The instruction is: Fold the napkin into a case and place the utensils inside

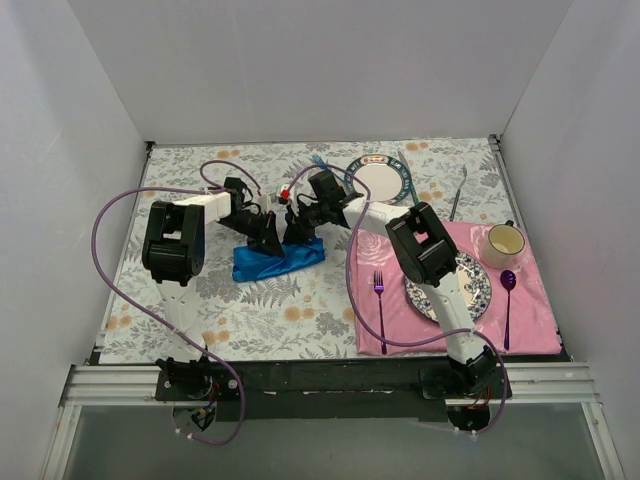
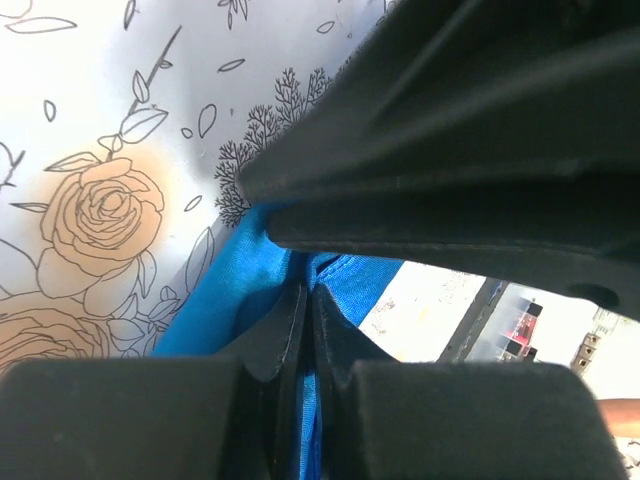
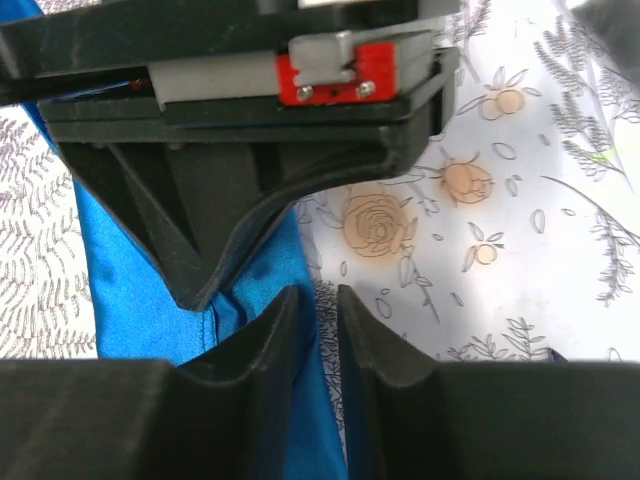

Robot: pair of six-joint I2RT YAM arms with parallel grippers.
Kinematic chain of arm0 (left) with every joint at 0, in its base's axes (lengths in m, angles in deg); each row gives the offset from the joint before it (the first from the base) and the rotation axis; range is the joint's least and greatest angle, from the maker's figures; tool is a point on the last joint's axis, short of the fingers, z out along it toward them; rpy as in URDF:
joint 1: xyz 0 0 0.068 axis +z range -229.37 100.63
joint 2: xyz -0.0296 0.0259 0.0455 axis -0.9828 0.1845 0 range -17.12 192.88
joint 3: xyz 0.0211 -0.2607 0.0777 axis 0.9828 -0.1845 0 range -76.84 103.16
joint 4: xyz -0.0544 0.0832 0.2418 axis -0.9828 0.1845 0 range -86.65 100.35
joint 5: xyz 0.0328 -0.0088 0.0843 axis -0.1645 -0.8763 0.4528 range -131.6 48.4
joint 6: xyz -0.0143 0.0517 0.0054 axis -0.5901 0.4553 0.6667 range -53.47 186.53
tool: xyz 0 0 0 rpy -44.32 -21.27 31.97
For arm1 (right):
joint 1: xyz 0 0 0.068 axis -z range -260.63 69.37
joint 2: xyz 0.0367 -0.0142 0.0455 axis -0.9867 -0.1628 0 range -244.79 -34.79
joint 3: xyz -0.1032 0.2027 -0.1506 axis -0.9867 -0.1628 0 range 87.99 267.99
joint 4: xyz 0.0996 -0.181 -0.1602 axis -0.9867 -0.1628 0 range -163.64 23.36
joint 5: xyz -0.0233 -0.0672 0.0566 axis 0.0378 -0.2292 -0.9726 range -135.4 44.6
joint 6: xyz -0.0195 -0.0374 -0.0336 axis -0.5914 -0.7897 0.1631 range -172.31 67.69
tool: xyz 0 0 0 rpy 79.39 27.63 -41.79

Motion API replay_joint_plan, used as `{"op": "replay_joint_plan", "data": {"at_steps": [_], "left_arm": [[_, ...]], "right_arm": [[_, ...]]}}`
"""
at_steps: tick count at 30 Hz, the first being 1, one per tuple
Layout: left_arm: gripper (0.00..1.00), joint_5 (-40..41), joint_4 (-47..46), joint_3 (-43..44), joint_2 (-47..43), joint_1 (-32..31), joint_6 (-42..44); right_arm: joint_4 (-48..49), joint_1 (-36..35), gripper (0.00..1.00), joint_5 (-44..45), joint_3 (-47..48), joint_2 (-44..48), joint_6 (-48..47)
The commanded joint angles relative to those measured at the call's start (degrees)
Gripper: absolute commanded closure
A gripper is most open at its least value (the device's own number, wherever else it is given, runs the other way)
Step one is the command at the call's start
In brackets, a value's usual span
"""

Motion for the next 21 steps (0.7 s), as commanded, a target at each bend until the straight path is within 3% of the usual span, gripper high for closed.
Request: {"op": "replay_joint_plan", "data": {"at_steps": [1,7,12,21], "left_arm": [[1.0,2.87,0.46,-2.03,-2.16,-0.15,1.82],[1.0,1.91,0.55,-5.54,-5.76,-0.15,1.73],[1.0,0.59,-0.86,-6.87,-7.7,-0.15,-0.11],[1.0,-0.64,-0.77,-3.62,-7.52,-0.15,0.23]], "right_arm": [[-1.76,-1.09,0.78,-2.66,-1.15,2.17,-3.31],[-5.98,-2.32,0.94,-4.07,-4.14,4.45,-6.39],[-4.22,-3.03,0.99,-4.07,-7.57,6.3,-6.75],[-3.96,-3.47,0.99,-3.98,-7.75,6.57,-6.83]]}}
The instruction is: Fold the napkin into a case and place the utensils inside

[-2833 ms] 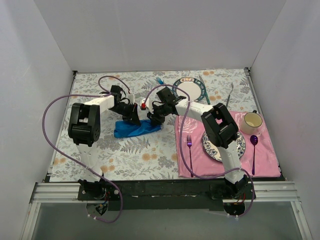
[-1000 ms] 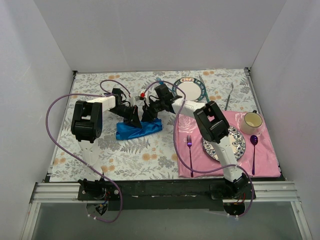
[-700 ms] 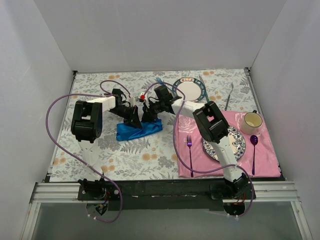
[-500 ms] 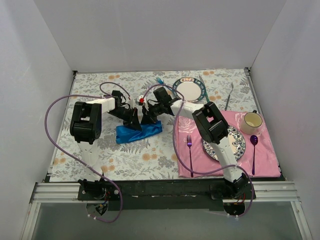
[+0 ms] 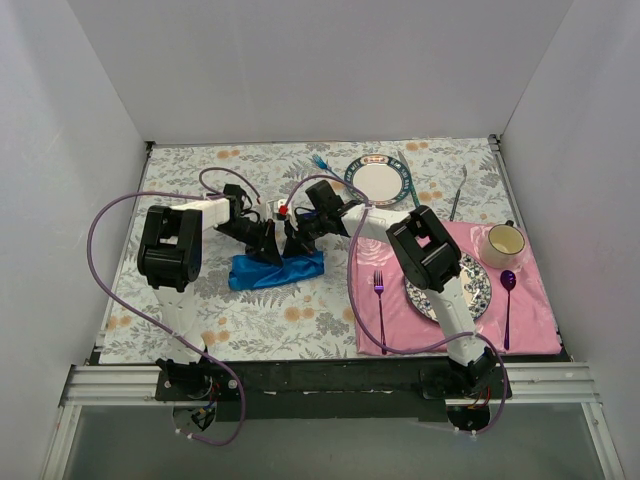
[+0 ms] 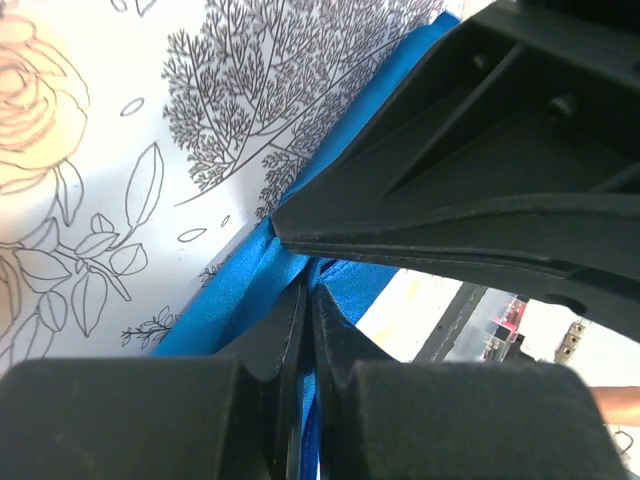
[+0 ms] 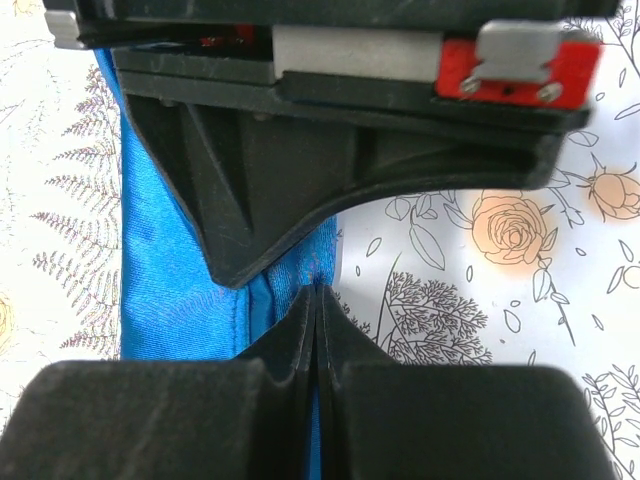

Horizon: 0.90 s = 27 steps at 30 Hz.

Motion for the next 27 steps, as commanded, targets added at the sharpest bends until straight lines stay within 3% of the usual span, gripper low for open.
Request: {"op": "replay_joint_plan", "data": {"at_steps": [1,13,27], "left_arm": [[1.0,-0.42,-0.73,3.38,-3.28,-0.01,1.02],[1.0,0.36,-0.11,6.9,-1.44,-0.19,2.96],[1.0,4.93,-3.1,3.74,3.05,-0.28,4.1]], "right_arm": [[-1.53,-0.85,0.99,-1.45,-1.06,2.66,-0.76],[-1.27,-0.85,0.99,-2.06,-0.18,2.66,-1.29],[-1.54,-0.93,0.99,-1.19,1.22,3.62,-1.64]]}}
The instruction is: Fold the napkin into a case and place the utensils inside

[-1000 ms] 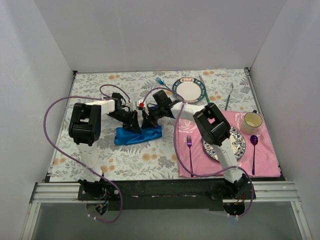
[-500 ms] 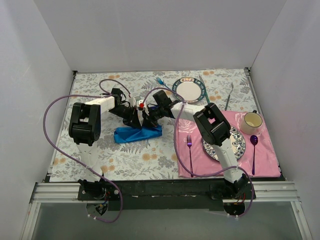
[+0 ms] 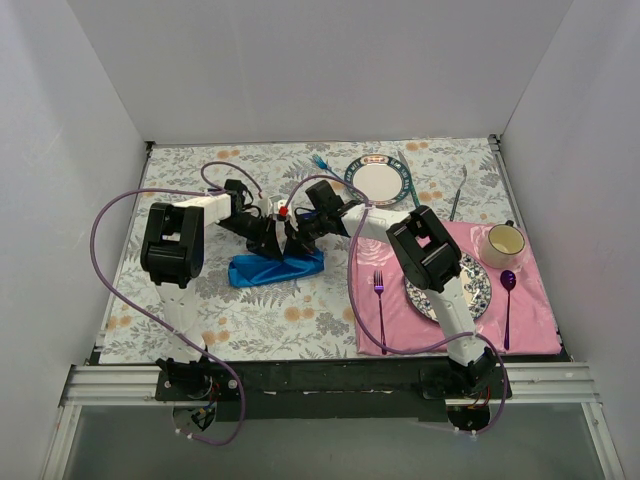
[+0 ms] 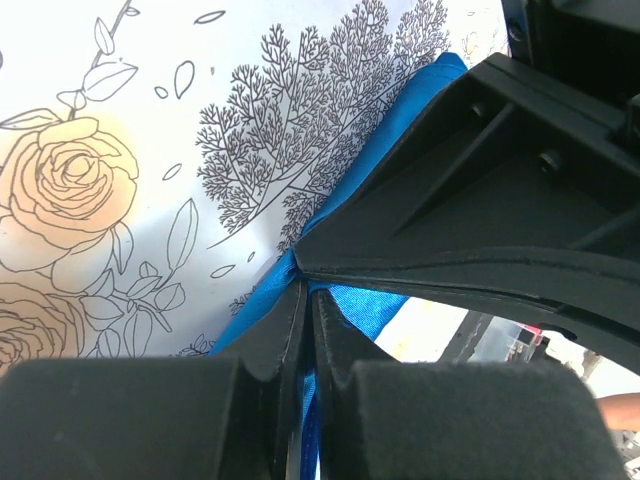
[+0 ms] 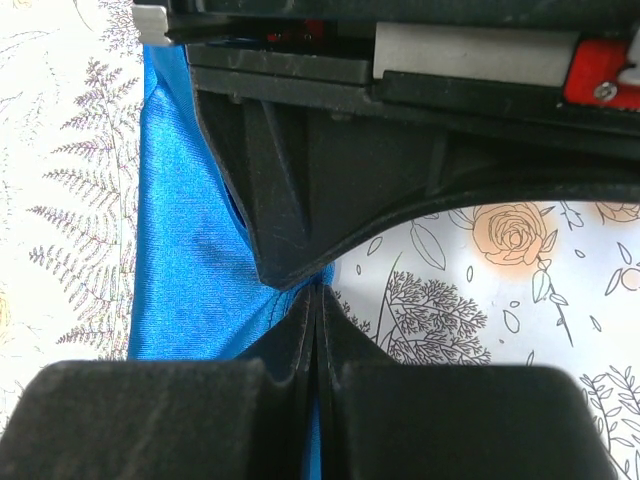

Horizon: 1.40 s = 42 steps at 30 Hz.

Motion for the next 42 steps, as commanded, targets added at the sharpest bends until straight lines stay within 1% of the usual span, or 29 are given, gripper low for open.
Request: {"op": "replay_joint_plan", "data": {"at_steps": [1,4,5,7,8,10,11,13,14,16,17,20,22,30,35,36,37,39,42], "left_arm": [[1.0,3.84,-3.71,-1.29,0.47,0.07,1.69],[1.0,4.2,-3.97,-1.99,0.38,-0.02,1.87],[1.0,4.28,-4.06,-2.34,0.38,-0.02,1.7],[1.0,4.37,-3.97,-2.52,0.73,0.07,1.7],[1.0,4.55,-4.15,-2.7,0.73,-0.01,1.61],[1.0,4.9,-4.32,-2.79,0.91,-0.02,1.52],[1.0,4.9,-4.33,-2.7,0.99,-0.02,1.43],[1.0,4.73,-3.97,-2.44,1.17,-0.02,1.43],[1.0,4.99,-3.97,-2.44,1.17,-0.02,1.34],[1.0,5.08,-4.06,-2.35,1.08,0.07,1.34],[1.0,4.9,-4.06,-2.35,1.0,-0.01,1.17],[1.0,4.73,-4.06,-2.26,1.17,-0.02,1.08],[1.0,4.72,-4.24,-2.17,1.17,-0.02,0.99],[1.0,4.81,-3.62,-1.56,1.7,-0.02,1.25],[1.0,4.81,-3.54,-1.73,1.35,-0.02,1.43],[1.0,4.73,-3.45,-1.73,1.35,-0.02,1.43],[1.0,4.64,-3.45,-1.82,1.26,-0.02,1.52],[1.0,4.64,-3.45,-1.73,1.17,-0.02,1.61],[1.0,4.29,-3.01,-1.21,1.08,0.07,1.78]], "right_arm": [[-1.25,-0.8,0.99,-0.57,1.81,3.67,0.04],[-0.55,-0.37,0.96,2.24,2.69,5.25,2.15],[-0.29,-0.19,0.91,3.03,2.78,5.77,3.46],[0.59,-0.01,0.84,4.17,2.87,7.62,5.05],[0.77,0.08,0.77,5.4,2.96,8.75,6.36],[1.12,0.25,0.7,7.59,3.31,10.08,8.13],[0.25,0.25,0.62,9.43,3.83,10.52,8.31],[-2.82,0.25,0.54,11.38,4.46,11.93,7.52],[-4.22,0.25,0.41,13.04,4.28,13.24,6.04],[-7.29,-0.01,0.34,14.45,1.92,14.56,1.91],[-8.27,-0.1,0.33,16.37,1.03,15.79,0.76],[-11.79,-0.63,0.32,19.63,-2.39,17.37,-3.37],[-11.62,-1.06,0.32,20.78,-5.11,17.9,-4.78],[-9.6,-3.43,0.34,25.18,-8.73,16.85,-4.96],[-7.23,-4.23,0.42,30.53,-11.19,15.89,-5.66],[-7.23,-4.49,0.44,31.07,-11.37,15.62,-5.93],[-7.23,-4.67,0.49,31.59,-11.45,15.36,-6.02],[-7.23,-5.02,0.53,33.09,-11.72,14.66,-6.45],[-6.44,-5.55,0.64,34.5,-12.95,14.13,-7.07]]}}
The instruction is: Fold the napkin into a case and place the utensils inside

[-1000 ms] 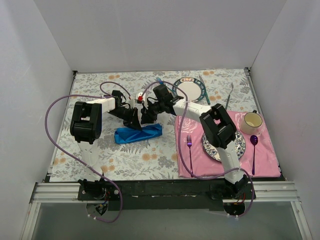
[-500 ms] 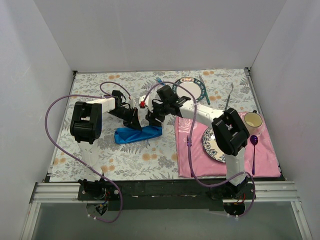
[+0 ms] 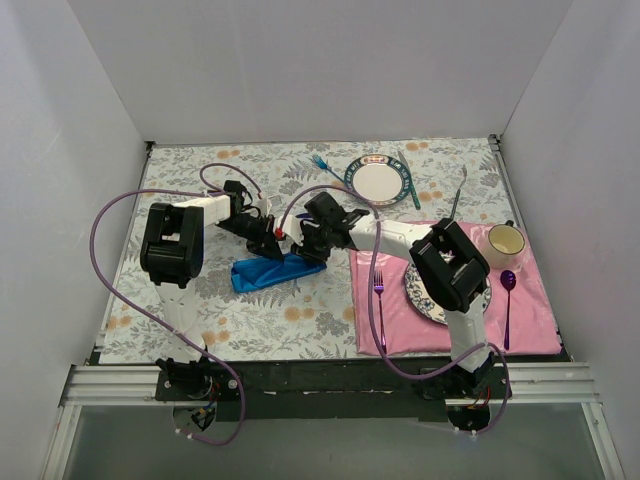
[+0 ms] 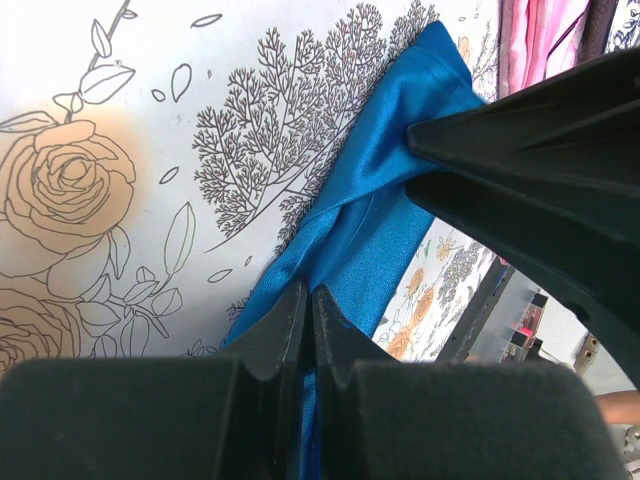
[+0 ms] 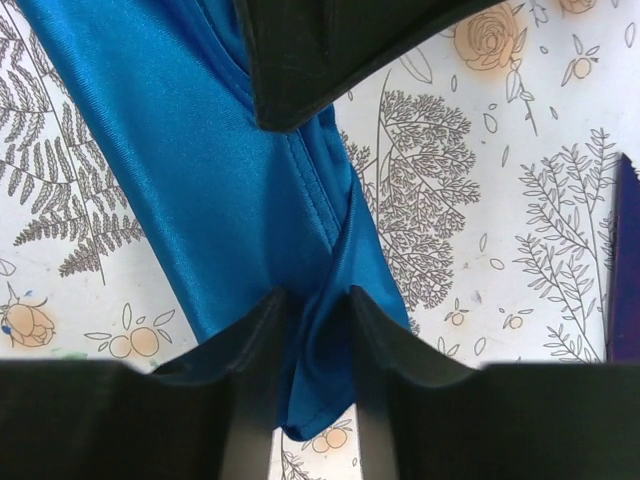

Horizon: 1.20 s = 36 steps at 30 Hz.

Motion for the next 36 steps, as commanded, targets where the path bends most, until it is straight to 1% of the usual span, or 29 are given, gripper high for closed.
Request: {"op": "replay_joint_plan", "data": {"at_steps": [1,3,8,9,11,12,13,14,16,18,20,23,27,29,31,32,33,35,36], "left_arm": [[1.0,5.38,-1.37,-0.05,1.0,-0.3,2.42],[1.0,5.03,-0.93,0.39,0.73,-0.3,2.59],[1.0,2.83,0.65,1.45,-0.23,-0.21,2.51],[0.93,2.74,0.65,1.62,-0.58,-0.12,2.33],[0.87,2.3,1.0,1.97,-1.63,0.31,2.33],[0.81,2.21,1.53,2.24,-2.51,0.49,2.68],[0.77,2.3,2.23,3.02,-2.95,0.58,3.9],[0.74,2.3,4.41,3.38,-3.31,0.84,4.78],[0.69,2.65,7.15,3.82,-4.62,1.02,6.98],[0.67,3.18,9.96,2.77,-5.85,1.19,9.79],[0.64,4.05,11.37,0.93,-7.87,1.19,11.29],[0.63,4.76,11.29,-0.74,-9.55,1.19,11.21],[0.63,5.2,8.22,-2.33,-10.25,1.19,7.71],[0.66,5.11,6.55,-2.07,-9.91,1.19,6.81],[0.73,4.94,5.32,-1.37,-9.64,1.19,5.41],[0.78,4.68,5.14,-1.02,-9.38,1.19,5.14],[0.86,4.33,4.96,-0.75,-9.03,1.19,4.88],[0.94,4.15,4.17,-0.31,-8.93,1.19,4.09],[0.99,4.06,3.82,-0.31,-9.2,1.19,3.91]], "right_arm": [[2.35,-0.91,0.71,4.38,-1.65,-1.35,-1.56],[2.26,-1.18,0.76,4.91,-1.74,-1.7,-1.65],[2.7,-1.35,0.77,5.61,-2.26,-1.96,-1.65],[2.7,-1.27,0.78,5.61,-2.27,-2.05,-1.65],[2.7,-1.27,0.82,5.79,-2.27,-2.4,-1.65],[2.7,-1.35,0.83,5.79,-2.18,-2.58,-1.65],[2.53,-1.27,0.85,5.88,-2.18,-2.75,-1.56],[2.53,-1.27,0.85,5.88,-2.18,-2.84,-1.74],[2.53,-1.35,0.86,5.97,-2.35,-2.93,-1.74],[2.61,-1.35,0.87,5.97,-2.44,-2.76,-1.83],[2.79,-1.27,0.88,6.05,-2.62,-2.75,-1.74],[3.32,-1.27,0.9,6.23,-3.14,-2.58,-1.65],[4.19,-1.35,0.91,6.23,-3.94,-2.05,-1.39],[4.98,-1.35,0.91,5.88,-4.81,-1.35,-1.3],[5.51,-1.35,0.91,5.44,-5.34,-0.56,-1.21],[5.86,-1.35,0.91,5.35,-5.6,-0.38,-1.3],[5.95,-1.27,0.91,5.18,-5.69,-0.21,-1.3],[6.74,-1.35,0.91,4.91,-6.57,0.41,-1.47],[6.92,-1.35,0.91,4.74,-6.66,0.58,-1.48]]}}
